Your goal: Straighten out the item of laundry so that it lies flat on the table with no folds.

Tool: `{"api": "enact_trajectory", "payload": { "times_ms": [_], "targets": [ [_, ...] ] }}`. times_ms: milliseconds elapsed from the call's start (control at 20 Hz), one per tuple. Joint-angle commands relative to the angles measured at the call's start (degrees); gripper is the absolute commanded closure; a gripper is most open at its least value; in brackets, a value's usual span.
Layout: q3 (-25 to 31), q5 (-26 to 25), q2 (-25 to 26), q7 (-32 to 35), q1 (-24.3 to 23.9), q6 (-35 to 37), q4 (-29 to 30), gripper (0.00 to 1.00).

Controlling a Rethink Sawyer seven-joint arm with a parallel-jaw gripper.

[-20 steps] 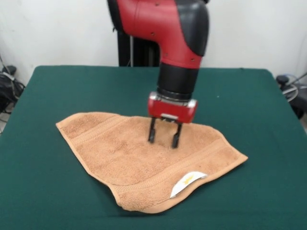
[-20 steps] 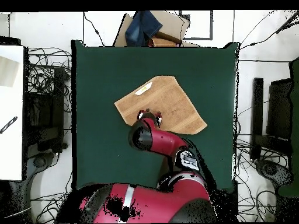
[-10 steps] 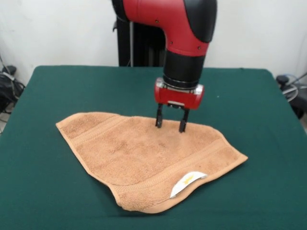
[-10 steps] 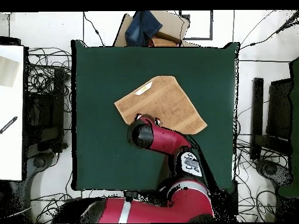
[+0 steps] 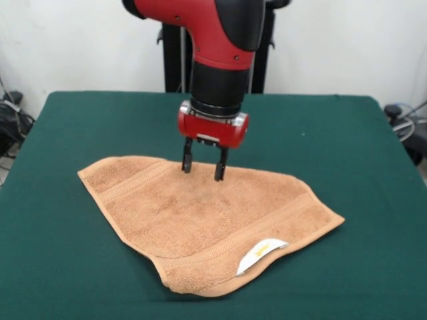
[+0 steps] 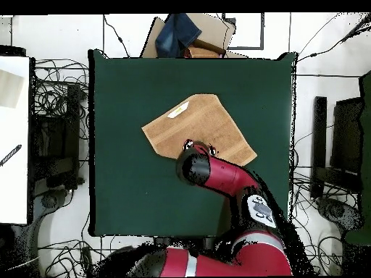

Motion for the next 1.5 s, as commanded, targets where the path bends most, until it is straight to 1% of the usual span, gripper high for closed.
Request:
{"api": "enact_trajectory", "payload": {
  "times_ms": [50,250,350,450,850,1500],
  "targets": [
    [4.7,-2.8,1.1,8.0,-0.4,-1.9,2.0,0.0],
    [4.8,-2.8,2.8,7.3,-0.2,-0.8,0.8,0.0],
    [4.3,-2.9,4.2,8.1,0.6,-3.3,0.5,0.0],
    [4.3,-3.1,5.0,8.1,0.6,-4.0,0.2,0.0],
    [4.8,-3.7,4.6,7.4,-0.1,-2.1,-0.6,0.0],
    [4.2,-3.1,4.9,8.1,0.3,-2.0,-1.0,0.0]
  ]
}}
